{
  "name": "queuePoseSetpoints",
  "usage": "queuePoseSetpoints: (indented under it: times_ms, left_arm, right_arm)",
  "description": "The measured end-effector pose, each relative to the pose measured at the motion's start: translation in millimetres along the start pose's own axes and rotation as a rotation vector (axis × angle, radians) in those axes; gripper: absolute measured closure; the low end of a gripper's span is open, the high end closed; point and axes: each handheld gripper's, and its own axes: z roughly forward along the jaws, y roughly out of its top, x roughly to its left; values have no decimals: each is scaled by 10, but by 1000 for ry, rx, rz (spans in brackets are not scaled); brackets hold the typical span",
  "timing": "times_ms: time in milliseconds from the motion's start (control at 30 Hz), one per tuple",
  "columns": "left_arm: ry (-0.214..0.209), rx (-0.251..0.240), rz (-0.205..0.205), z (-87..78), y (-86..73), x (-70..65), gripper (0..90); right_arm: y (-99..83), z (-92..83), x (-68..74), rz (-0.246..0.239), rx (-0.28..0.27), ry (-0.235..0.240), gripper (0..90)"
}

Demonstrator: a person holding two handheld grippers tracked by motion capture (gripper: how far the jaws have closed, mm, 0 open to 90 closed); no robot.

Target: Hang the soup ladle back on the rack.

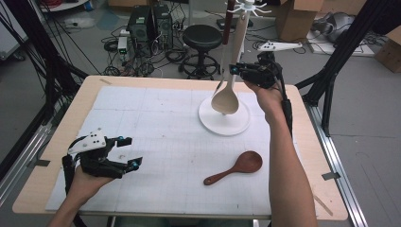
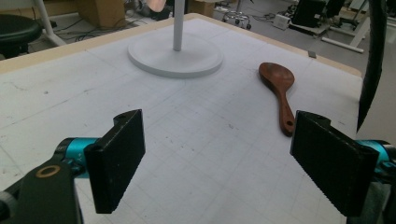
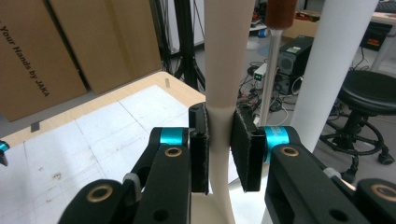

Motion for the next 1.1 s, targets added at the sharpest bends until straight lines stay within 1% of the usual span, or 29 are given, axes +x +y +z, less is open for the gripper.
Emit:
queuePoseSetpoints:
  times_ms: [333,400,533,633,767,1100]
  left_arm:
    - [-1,4,3,1,-6,5,184]
    - [1,5,2,2,-9,6,184]
    - [1,8,5,7,-10,9,184]
    - [1,9,6,8,-11,10,185]
    - [-1,10,8,10,-10,13,185]
    - [-3,12,4,21,-15,14,181]
  right_arm:
    - [-22,42,-39,4,-4,-22,772]
    - [-26,43,-40,8,-6,-21,766]
    - [-43,33,-51,11,-1,-22,721]
    - [-68,15,-64,17,-4,-23,717]
    - [-86,-15,-69,22,-5,-16,690]
    - [-79,-168,-64,28,-45,0,642]
